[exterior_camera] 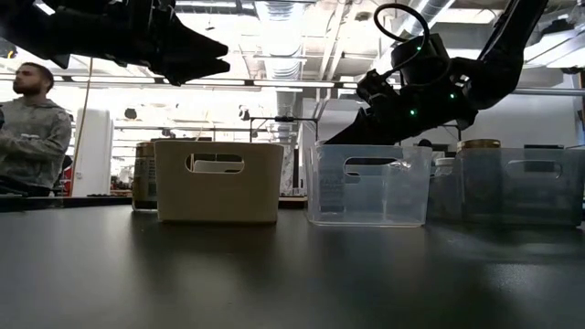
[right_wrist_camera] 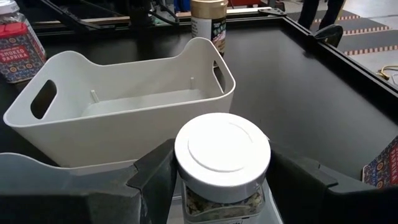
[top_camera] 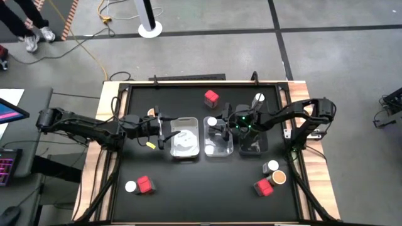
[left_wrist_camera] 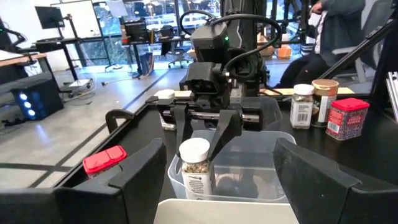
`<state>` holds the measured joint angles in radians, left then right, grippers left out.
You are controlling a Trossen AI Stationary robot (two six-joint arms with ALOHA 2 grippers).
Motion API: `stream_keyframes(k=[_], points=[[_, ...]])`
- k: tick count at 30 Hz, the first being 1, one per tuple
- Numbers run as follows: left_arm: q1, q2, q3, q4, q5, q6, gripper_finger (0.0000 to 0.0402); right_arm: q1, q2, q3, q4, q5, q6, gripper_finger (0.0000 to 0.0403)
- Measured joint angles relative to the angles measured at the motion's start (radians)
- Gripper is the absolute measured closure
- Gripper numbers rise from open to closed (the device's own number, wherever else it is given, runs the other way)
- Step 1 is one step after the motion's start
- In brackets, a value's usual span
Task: Sort spices by type
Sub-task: Put the top left white seasoning bottle into the transparent bin, then put the bottom right red seasoning can into the white bin
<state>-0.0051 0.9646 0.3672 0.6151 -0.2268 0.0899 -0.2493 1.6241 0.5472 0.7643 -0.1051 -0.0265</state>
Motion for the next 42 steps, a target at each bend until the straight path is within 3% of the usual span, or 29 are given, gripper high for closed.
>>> stream_keyframes(k=[29, 42], points=[[0.000, 0.000, 0.000, 0.000, 0.000, 0.000, 0.0118, -0.002, 0.000, 0.000, 0.000, 0.000, 0.000, 0.0145], [0.000, 0.000, 0.000, 0.000, 0.000, 0.000, 0.0118, -0.008, -0.001, 0.000, 0.000, 0.000, -0.006, 0.0075]])
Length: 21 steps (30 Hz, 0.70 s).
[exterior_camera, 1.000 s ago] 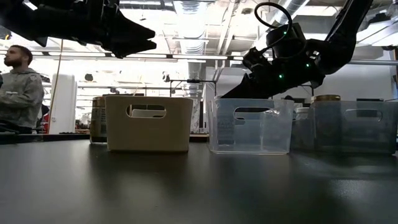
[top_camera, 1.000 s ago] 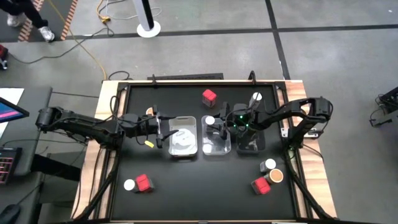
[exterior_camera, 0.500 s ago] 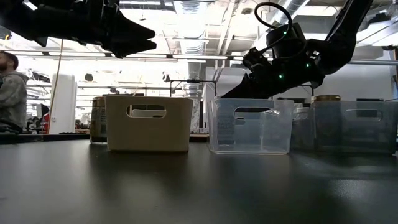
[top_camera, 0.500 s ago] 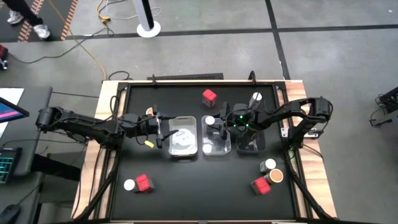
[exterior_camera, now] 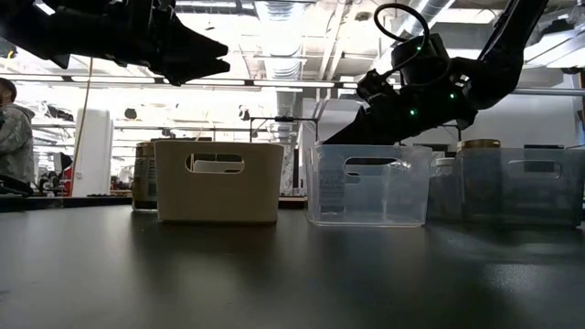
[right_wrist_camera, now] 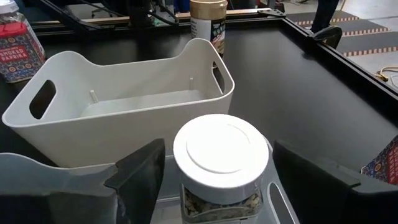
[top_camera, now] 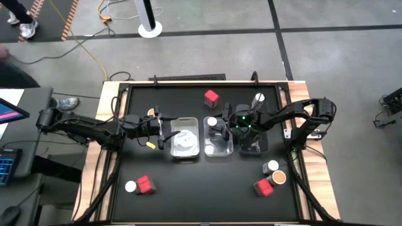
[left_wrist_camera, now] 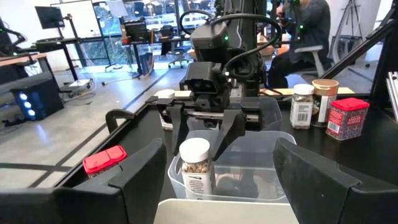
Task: Sort spices by type
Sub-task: Put the bottom right red seasoning can into the white bin
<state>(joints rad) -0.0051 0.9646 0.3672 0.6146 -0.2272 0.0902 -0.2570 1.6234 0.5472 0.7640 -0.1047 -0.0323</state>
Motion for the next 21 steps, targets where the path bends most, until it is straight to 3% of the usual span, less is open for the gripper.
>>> stream_keyframes(k=[13, 21], points=[[0.000, 0.000, 0.000, -0.060, 0.000, -0.007, 0.0118, -0.008, -0.002, 0.025, 0.007, 0.000, -0.040, 0.0071], [0.000, 0.000, 0.000, -0.069, 0.000, -0.058, 0.0118, -0.008, -0.127, 0.026, -0.002, 0.001, -0.097, 0.0071]])
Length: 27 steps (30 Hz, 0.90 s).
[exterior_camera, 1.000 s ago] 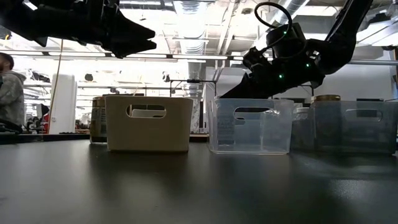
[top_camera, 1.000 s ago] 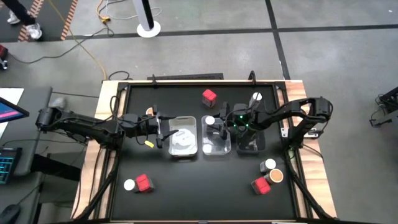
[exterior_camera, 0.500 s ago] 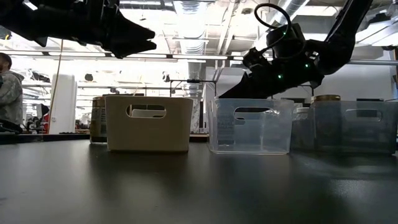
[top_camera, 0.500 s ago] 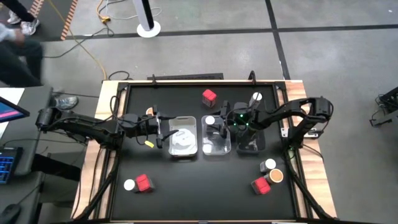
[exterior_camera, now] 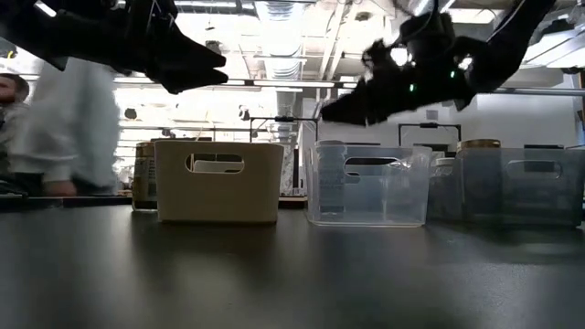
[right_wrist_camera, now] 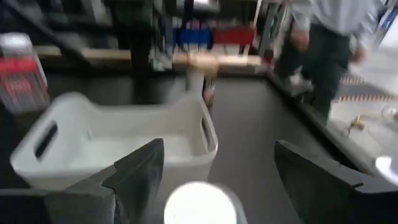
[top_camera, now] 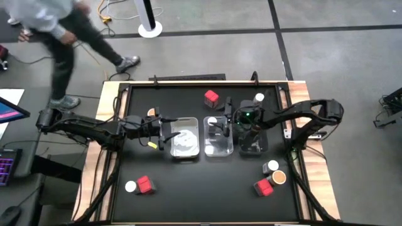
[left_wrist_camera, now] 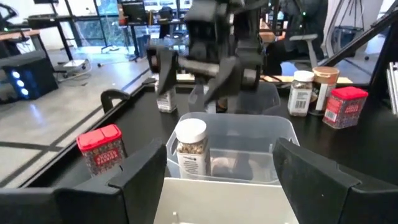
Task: Sort spices by type
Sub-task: Put the bottom right red seasoning can into the white bin
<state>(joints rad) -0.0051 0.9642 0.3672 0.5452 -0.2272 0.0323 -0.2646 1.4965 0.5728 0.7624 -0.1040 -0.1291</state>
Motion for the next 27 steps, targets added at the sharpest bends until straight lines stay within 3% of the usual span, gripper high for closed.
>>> stream_keyframes(k=[6, 17, 27], points=[[0.000, 0.000, 0.000, -0.009, 0.000, 0.054, 0.0118, 0.000, -0.124, 0.000, -0.017, 0.000, 0.050, 0.0072], [0.000, 0.000, 0.000, -0.011, -0.016, 0.048, 0.0118, -0.006, -0.261, 0.000, -0.291, 0.019, 0.052, 0.0072], [0.000, 0.000, 0.007, -0.050, -0.072, 0.065, 0.0118, 0.075, -0.452, 0.038, -0.721, 0.239, 0.192, 0.0073]])
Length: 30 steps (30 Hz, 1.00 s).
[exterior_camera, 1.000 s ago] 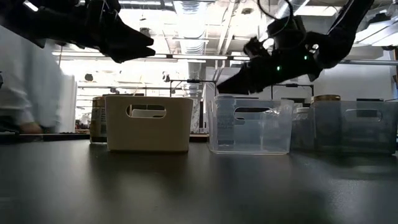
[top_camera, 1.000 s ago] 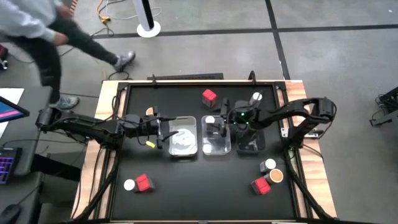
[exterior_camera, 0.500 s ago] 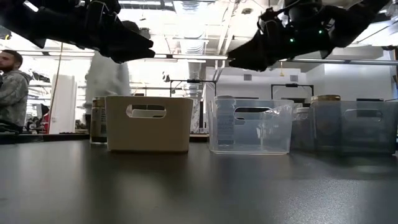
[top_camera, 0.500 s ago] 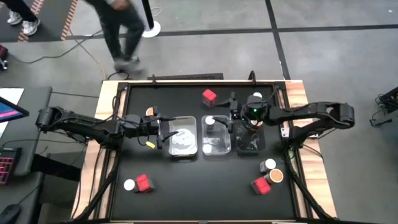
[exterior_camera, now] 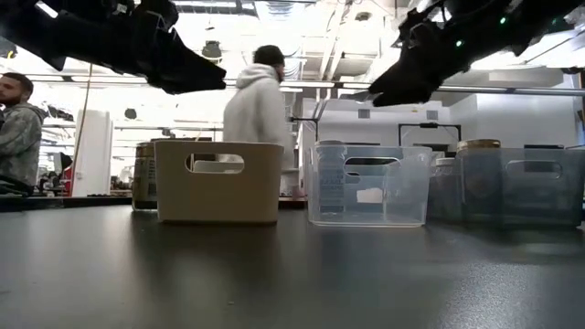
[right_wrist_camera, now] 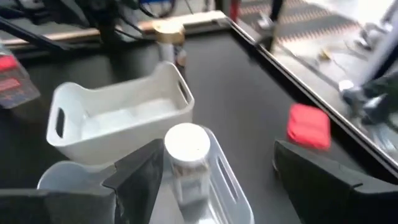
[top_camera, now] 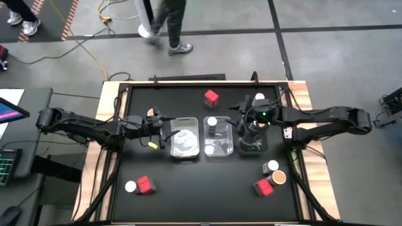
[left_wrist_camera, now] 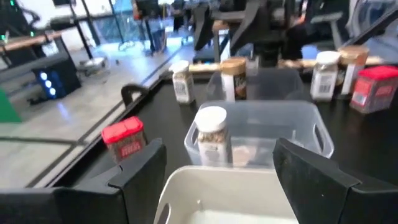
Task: Sort spices by type
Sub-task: Put the bottom right red seasoning can into the white bin
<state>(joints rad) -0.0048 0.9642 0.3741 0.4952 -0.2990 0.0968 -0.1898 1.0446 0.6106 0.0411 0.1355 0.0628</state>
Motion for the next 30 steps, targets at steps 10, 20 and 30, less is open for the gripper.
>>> stream_keyframes(k=[10, 20, 30], points=[[0.000, 0.000, 0.098, -0.181, -0.079, -0.024, 0.0118, 0.082, -0.066, 0.089, -0.242, 0.161, 0.094, 0.0074], [0.082, 0.000, 0.115, -0.190, -0.085, -0.044, 0.0118, 0.036, -0.061, 0.090, -0.241, 0.163, 0.033, 0.0075], [0.200, -0.010, 0.118, -0.138, -0.085, -0.081, 0.0118, -0.029, -0.061, 0.090, -0.236, 0.163, 0.016, 0.0075]])
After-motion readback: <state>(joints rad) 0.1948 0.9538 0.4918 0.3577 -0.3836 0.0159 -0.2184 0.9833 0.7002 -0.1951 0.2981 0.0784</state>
